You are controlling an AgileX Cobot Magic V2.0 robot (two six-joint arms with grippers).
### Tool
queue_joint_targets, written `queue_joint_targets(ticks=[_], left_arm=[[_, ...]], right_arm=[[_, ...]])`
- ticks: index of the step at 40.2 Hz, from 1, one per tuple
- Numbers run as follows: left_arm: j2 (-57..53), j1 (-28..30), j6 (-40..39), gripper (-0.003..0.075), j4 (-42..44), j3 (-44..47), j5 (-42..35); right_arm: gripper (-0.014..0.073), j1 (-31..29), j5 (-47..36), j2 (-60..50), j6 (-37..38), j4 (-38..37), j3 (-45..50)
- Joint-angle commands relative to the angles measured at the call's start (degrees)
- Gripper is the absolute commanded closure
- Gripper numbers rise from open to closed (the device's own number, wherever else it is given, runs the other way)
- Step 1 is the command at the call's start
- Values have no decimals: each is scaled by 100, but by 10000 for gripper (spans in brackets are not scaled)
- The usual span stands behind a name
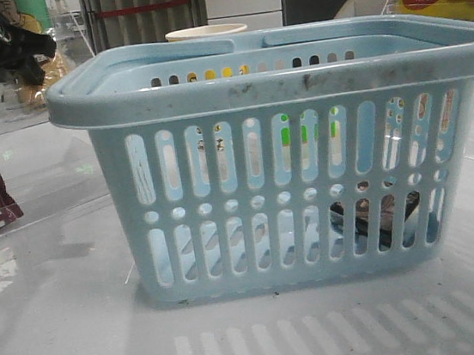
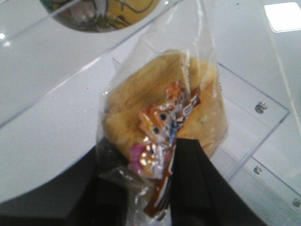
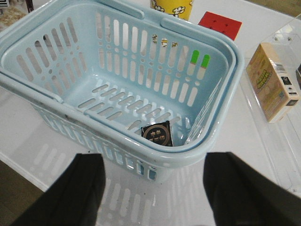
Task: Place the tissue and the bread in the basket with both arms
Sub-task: 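Carry the wrapped bread over the basket and drop it inside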
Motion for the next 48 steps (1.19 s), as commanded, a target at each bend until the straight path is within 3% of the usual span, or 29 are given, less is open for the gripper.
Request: queue_joint_targets(ticks=[1, 7, 26, 37, 48], left_arm=[[-516, -40, 0, 557, -9, -210, -49], [-836, -102, 0, 631, -9, -210, 240], [-2522, -521, 0, 629, -31, -210, 1285], [-3329, -1702, 24, 629, -48, 28, 1615], [-3379, -3232, 24, 629, -28, 1150, 1096]], right_arm=[[43, 9, -418, -8, -44, -50, -154], [43, 9, -418, -8, -44, -50, -154], [43, 9, -418, -8, -44, -50, -154], [43, 9, -418, -8, -44, -50, -154], [43, 9, -418, -8, -44, -50, -154]])
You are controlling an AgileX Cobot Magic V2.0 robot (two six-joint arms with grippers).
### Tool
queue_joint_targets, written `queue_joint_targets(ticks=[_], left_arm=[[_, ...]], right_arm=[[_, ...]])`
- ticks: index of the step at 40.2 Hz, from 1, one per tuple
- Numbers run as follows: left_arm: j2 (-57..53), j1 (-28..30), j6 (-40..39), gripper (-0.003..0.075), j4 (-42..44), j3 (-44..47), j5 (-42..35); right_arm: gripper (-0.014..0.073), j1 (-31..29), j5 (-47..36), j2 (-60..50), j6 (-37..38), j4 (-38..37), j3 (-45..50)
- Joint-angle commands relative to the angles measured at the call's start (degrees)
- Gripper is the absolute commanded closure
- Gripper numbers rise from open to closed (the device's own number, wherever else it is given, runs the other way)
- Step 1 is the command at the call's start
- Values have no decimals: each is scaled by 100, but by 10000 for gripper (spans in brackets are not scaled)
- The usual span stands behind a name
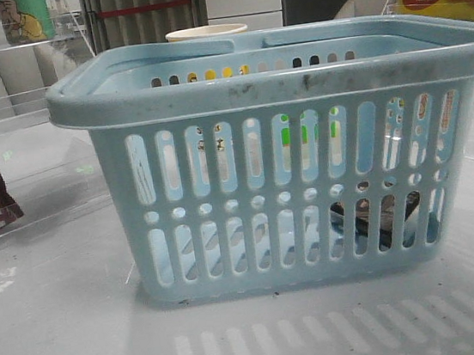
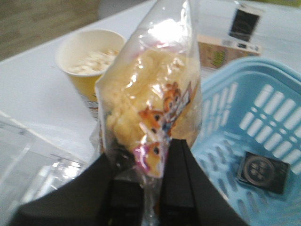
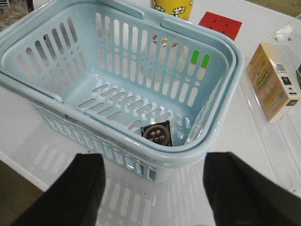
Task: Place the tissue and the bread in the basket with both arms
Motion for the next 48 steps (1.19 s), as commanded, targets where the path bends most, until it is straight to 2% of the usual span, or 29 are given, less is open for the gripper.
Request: queue_joint_targets(ticks=[1, 8, 13, 16, 19, 25, 28, 36, 48], left_arm=[[-87, -419, 13, 629, -52, 96, -651], [430, -752, 13, 629, -52, 195, -726], [768, -752, 13, 627, -84, 195, -752], [912, -752, 13, 599, -84, 195, -752], [1011, -752, 13, 534, -84, 195, -764], [1050, -752, 13, 327, -84, 195, -764], [1050, -752, 13, 276, -96, 184, -754], [812, -740, 13, 278, 62, 175, -633], [-514, -577, 13, 278, 64, 262, 38]], right_arm=[[43, 9, -418, -8, -44, -50, -154], [43, 9, -418, -8, -44, -50, -154], [43, 9, -418, -8, -44, -50, -154], [43, 9, -418, -8, -44, -50, -154], [43, 9, -418, -8, -44, -50, -154], [43, 9, -418, -8, -44, -50, -154], [43, 9, -418, -8, -44, -50, -154], [43, 9, -418, -8, -44, -50, -154], [43, 9, -418, -8, -44, -50, -154]])
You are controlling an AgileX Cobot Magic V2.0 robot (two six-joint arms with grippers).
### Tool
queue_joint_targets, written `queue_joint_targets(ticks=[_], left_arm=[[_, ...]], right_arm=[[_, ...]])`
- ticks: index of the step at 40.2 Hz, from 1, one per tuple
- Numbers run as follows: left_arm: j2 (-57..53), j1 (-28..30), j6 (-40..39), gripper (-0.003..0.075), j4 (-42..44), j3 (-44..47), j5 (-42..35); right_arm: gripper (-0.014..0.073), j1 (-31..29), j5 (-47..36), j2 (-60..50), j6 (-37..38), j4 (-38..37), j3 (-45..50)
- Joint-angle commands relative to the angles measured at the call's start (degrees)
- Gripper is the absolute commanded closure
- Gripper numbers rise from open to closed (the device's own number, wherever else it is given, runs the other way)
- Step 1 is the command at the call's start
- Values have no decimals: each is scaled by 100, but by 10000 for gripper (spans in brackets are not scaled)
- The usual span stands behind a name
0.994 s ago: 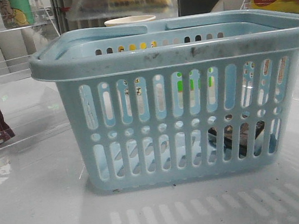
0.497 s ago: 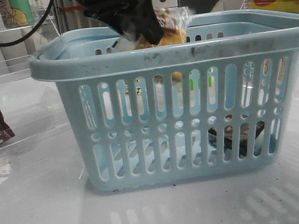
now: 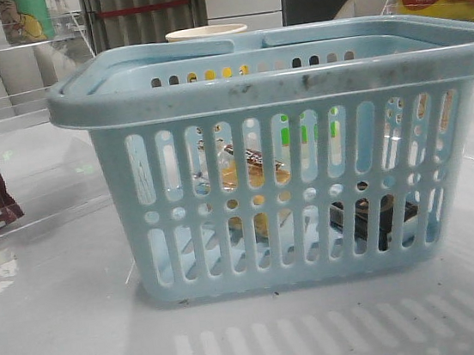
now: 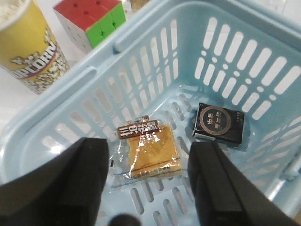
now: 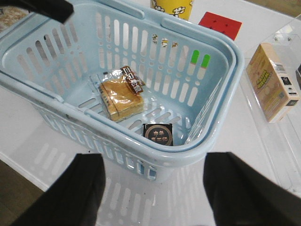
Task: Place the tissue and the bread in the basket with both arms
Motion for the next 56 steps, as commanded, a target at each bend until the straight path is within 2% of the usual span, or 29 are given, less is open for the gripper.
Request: queue_joint_targets(ticks=[1, 21, 28, 33, 43, 47, 56], left_arm=[[-786, 14, 3, 278, -126, -31, -102], [-3706, 14, 3, 278, -332, 2383, -102], [-4451, 14, -184, 278, -122, 3059, -102], [-4755, 14, -667, 278, 293, 3391, -102], [-4822, 14, -668, 289, 360, 3599, -114], [-4822, 14, -668, 350, 360, 3599, -125], [-4822, 14, -668, 560, 360, 3599, -134]], right_arm=[[43, 9, -418, -8, -44, -50, -154], [43, 9, -424, -8, -44, -50, -154], [43, 9, -433, -8, -44, -50, -154], [43, 9, -335, -8, -44, -50, -154], [45, 3, -138, -8, -54, -79, -154], [107, 3, -80, -8, -222, -103, -154], [382, 3, -16, -8, -249, -98, -154]])
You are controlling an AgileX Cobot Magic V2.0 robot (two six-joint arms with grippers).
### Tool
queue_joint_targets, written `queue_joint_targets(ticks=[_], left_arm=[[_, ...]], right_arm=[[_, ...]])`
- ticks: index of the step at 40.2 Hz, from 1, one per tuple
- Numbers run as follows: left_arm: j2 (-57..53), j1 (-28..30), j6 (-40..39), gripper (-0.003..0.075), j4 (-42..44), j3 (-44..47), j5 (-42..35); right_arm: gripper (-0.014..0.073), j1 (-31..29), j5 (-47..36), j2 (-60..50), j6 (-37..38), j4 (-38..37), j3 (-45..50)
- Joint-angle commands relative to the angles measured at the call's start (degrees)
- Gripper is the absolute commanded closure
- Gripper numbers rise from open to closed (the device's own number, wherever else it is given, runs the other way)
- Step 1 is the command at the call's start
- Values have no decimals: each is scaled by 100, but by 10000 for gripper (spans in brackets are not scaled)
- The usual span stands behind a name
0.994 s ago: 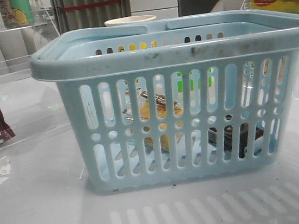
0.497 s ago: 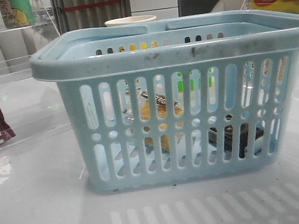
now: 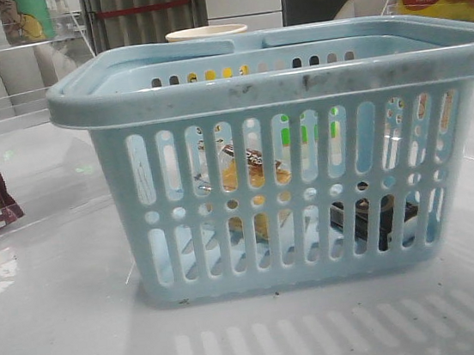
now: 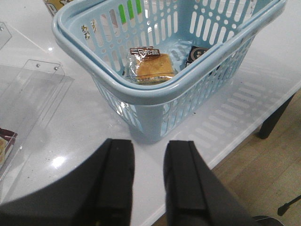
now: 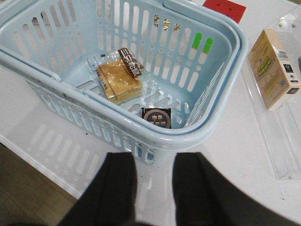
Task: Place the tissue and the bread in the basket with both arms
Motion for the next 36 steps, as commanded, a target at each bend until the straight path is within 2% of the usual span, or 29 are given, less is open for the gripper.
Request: queue_joint_targets(ticks=[1, 4, 9, 36], left_arm=[[-8, 4, -62, 583, 0, -158, -437], [-8, 4, -62, 633, 0, -158, -437], [-8, 4, -62, 629, 0, -158, -437], [-149, 119, -48, 629, 0, -158, -440]], right_arm=[[403, 3, -335, -8, -91, -65, -154], [466, 3, -281, -8, -91, -65, -154], [540, 3, -266, -8, -91, -65, -154], [539, 3, -160, -8, -91, -65, -154]])
